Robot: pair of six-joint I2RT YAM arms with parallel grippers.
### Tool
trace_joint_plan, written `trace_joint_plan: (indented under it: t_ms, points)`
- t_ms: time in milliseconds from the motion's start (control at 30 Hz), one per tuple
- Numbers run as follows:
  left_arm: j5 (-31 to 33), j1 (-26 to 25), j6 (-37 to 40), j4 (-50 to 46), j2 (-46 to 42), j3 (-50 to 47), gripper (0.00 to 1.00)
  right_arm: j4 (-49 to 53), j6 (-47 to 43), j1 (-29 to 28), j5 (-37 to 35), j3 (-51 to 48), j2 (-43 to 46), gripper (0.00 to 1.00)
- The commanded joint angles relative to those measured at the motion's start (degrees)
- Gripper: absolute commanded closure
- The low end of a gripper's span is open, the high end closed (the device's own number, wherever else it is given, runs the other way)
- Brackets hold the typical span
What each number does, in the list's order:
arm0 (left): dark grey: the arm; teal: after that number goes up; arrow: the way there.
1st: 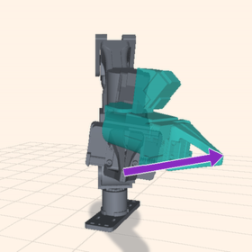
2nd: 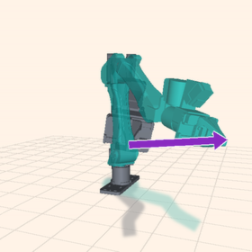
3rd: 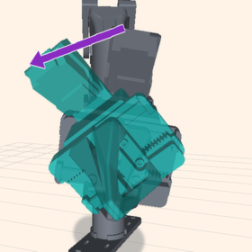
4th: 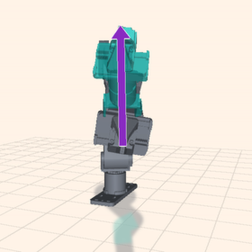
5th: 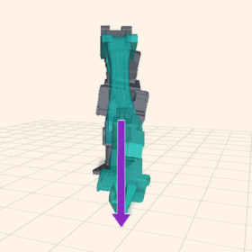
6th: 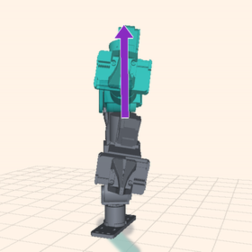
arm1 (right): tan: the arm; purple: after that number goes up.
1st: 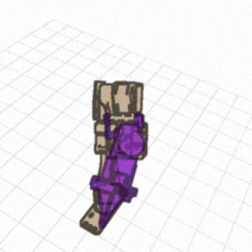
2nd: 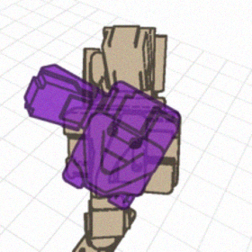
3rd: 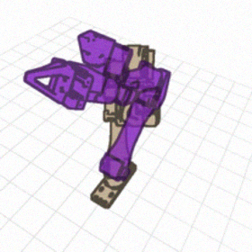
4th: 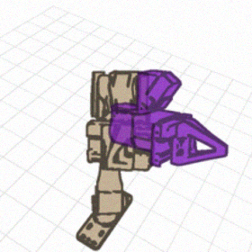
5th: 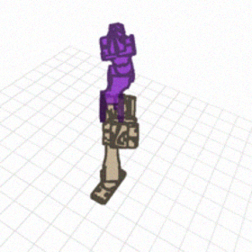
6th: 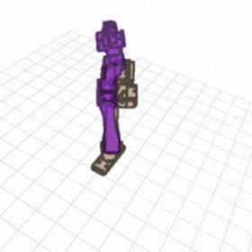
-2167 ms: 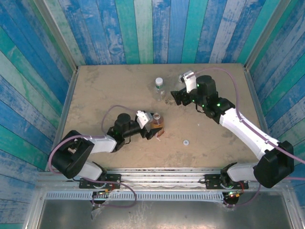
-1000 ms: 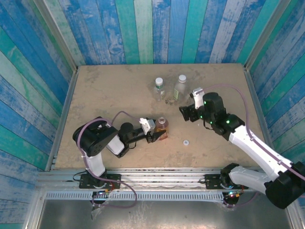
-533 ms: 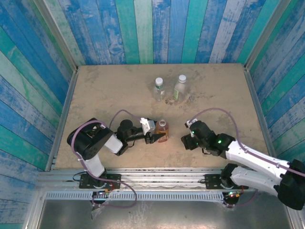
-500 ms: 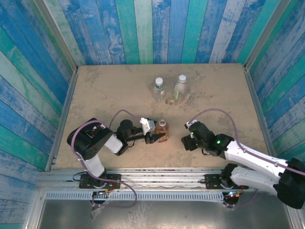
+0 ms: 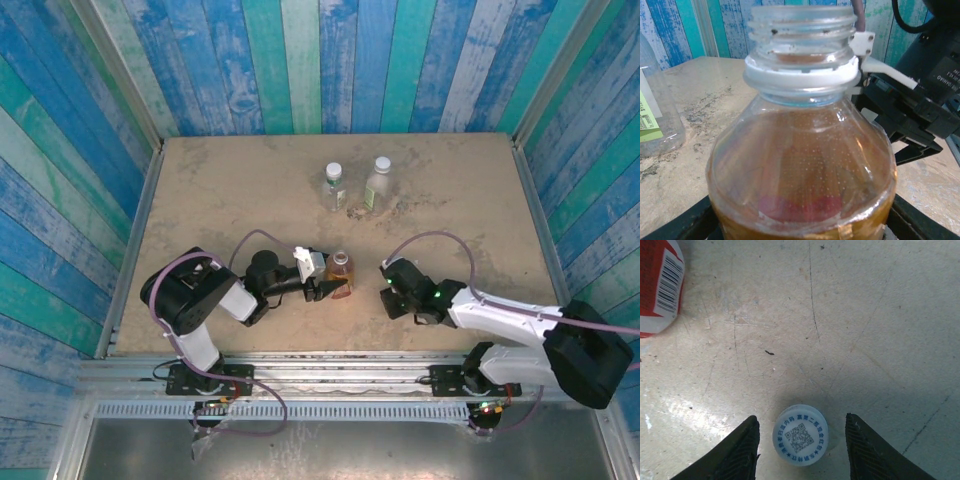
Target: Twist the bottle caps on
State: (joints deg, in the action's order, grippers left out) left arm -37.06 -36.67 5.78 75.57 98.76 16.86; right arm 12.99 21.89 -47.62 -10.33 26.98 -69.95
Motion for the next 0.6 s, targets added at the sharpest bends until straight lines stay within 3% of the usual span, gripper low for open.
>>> trace_joint_plan:
  t_ms: [0, 567]
  points:
    - [-0.9, 0.3, 0.6, -3.6, -0.9, 0.1, 0.35, -1.4, 0.1, -0.4, -0.2, 0.5, -1.4, 0.53]
    - [-1.4, 0.2, 0.9, -4.6, -1.0, 0.4, 0.35, 0.4, 0.1, -0.4, -0.1, 1.9, -1.1, 0.67]
